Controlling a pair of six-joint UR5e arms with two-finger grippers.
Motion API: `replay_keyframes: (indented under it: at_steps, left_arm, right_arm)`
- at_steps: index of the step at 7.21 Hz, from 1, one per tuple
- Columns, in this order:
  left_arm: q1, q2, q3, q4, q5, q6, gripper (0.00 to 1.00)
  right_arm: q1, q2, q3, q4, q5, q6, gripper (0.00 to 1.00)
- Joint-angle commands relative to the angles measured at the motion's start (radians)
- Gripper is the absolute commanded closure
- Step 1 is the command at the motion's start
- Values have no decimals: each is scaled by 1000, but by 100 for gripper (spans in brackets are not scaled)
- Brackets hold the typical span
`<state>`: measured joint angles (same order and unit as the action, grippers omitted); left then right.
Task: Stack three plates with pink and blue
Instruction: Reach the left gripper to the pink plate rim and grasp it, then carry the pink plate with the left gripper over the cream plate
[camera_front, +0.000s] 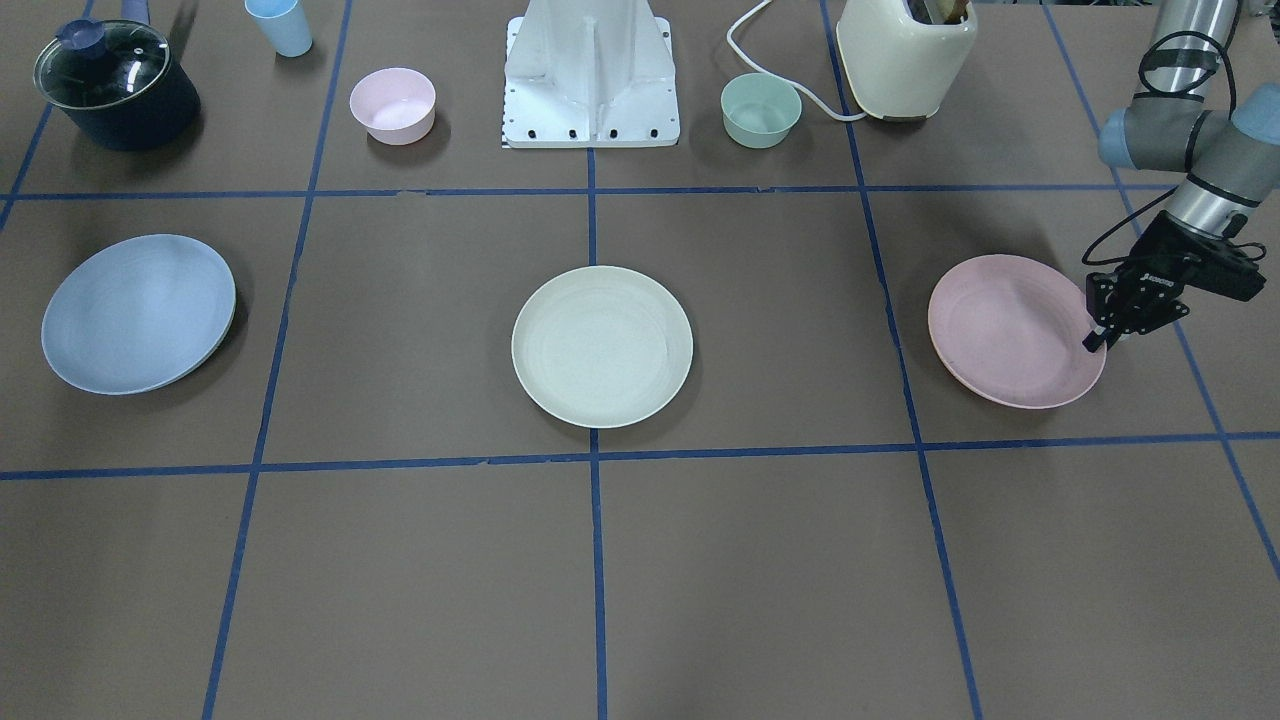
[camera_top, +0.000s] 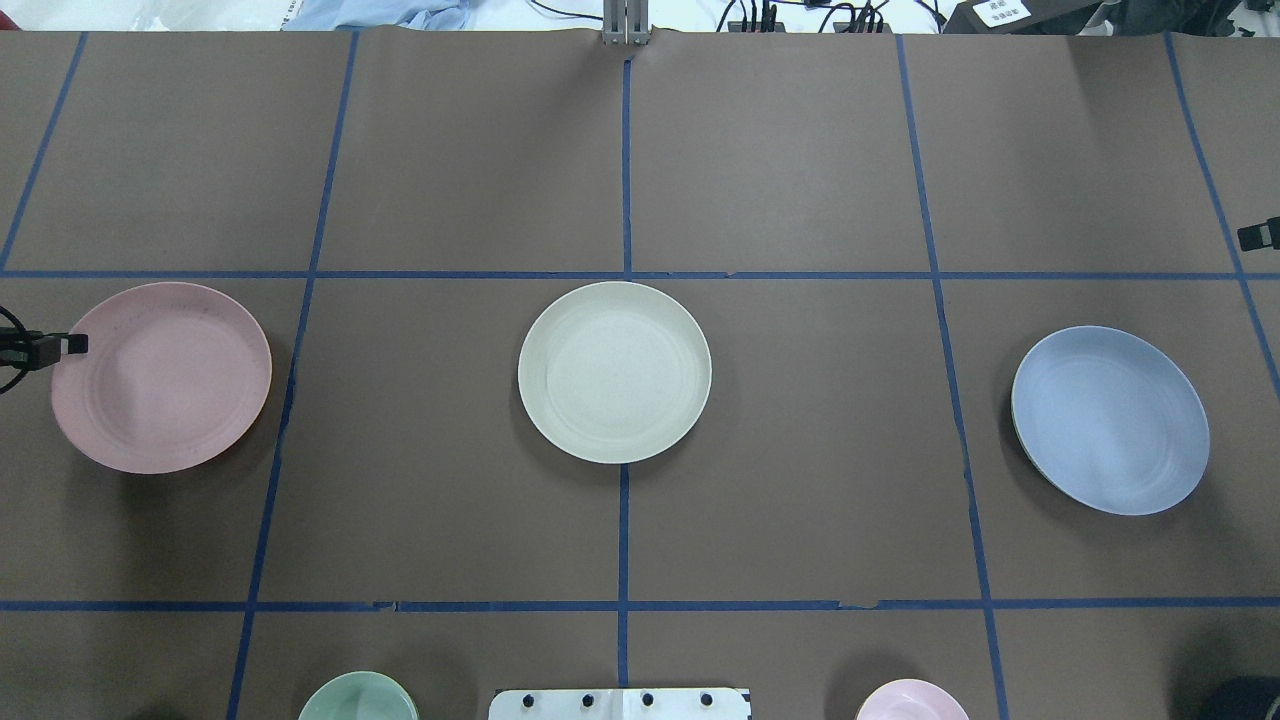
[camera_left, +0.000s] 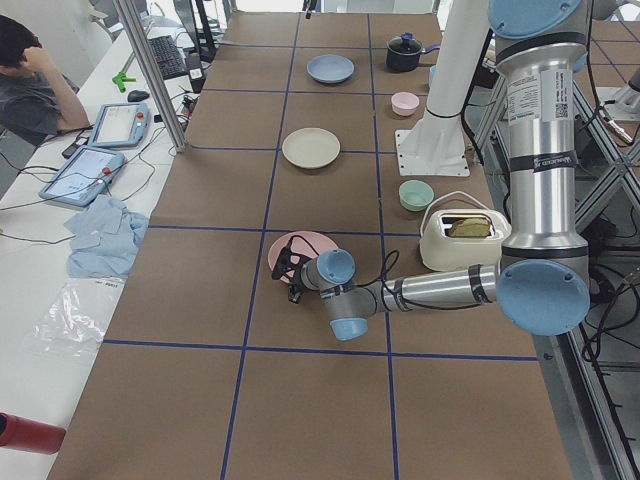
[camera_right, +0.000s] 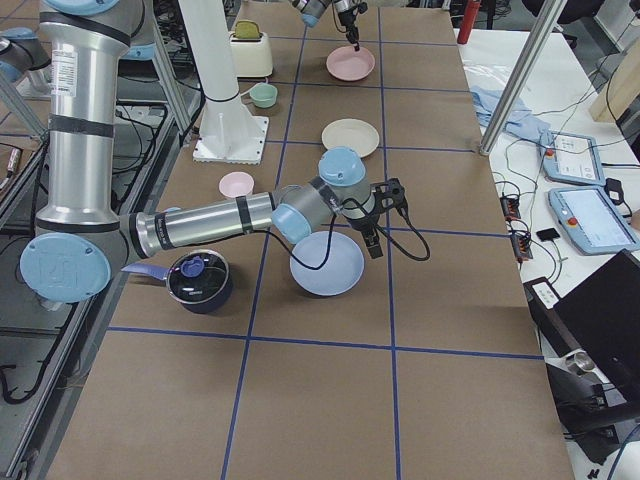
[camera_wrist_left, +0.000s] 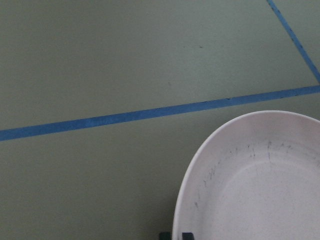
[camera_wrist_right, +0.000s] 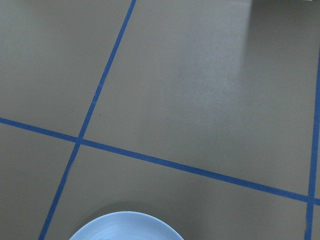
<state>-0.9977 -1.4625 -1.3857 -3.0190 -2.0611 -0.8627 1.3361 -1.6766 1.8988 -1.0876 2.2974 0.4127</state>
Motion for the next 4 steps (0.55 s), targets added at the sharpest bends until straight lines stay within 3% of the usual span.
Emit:
replay_keyframes:
  at_steps: [1,3,4]
  left_arm:
    - [-41,-13,-123,67,-74,-13,100]
    - [-36,-60,-430,469,-73,-47,100]
    - [-4,-135,-531,620,-73,-129,100]
  right_arm:
    - [0,0,0,0,1,0,0]
    - [0,0,-1,0,1,0,0]
    - [0,-2,0,0,1,2,0]
